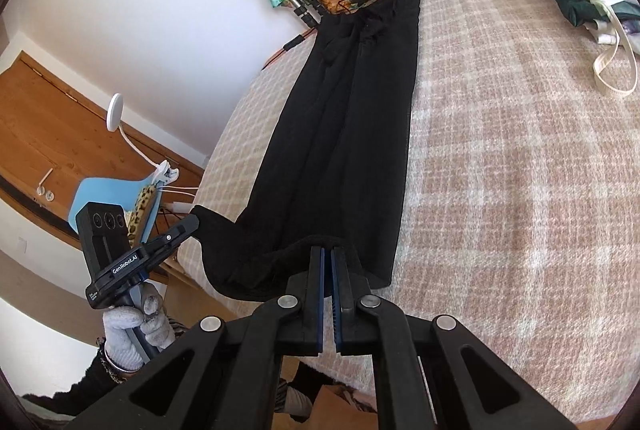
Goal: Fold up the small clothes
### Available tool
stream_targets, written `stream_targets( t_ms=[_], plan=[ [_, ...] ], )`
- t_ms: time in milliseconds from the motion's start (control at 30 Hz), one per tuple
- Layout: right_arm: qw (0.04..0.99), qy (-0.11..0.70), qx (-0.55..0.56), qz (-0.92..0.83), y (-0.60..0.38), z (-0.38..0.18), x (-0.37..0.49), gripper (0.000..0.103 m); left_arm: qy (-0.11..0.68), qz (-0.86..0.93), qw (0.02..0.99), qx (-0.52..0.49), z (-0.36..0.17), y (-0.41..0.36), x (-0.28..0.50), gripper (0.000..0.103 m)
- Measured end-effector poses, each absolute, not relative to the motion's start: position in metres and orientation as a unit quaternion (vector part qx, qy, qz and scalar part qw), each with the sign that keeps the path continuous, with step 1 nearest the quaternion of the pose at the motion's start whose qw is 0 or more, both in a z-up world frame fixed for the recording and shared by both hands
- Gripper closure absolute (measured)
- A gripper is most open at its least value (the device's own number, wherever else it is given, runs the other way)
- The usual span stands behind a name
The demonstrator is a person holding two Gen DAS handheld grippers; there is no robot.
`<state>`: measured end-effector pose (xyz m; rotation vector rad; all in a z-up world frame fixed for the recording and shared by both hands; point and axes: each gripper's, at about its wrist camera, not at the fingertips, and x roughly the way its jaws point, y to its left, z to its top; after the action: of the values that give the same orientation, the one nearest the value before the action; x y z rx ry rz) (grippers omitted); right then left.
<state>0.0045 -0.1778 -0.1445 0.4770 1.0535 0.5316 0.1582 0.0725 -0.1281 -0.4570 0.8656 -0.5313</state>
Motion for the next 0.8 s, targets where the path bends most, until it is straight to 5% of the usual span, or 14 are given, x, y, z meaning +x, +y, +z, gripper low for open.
stream_targets(
  t_ms=[533,700,800],
  plan=[
    [0.815,0.503,0.217,0.188,-0.192,-0.18,0.096,0.102,0.43,-0.209,0.856,-0.197,-0.15,0.066,0.229,0.099],
    [0.833,0.493,0.187,0.166,-0.194,-0.173,0.102,0.084,0.419,-0.187,0.869,-0.182,-0.143,0.068,0.232,0.088],
    [0.85,0.473,0.156,0.17,-0.192,-0.157,0.089,0.083,0.403,-0.196,0.879,-0.163,-0.132,0.07,0.22,0.087]
  ],
)
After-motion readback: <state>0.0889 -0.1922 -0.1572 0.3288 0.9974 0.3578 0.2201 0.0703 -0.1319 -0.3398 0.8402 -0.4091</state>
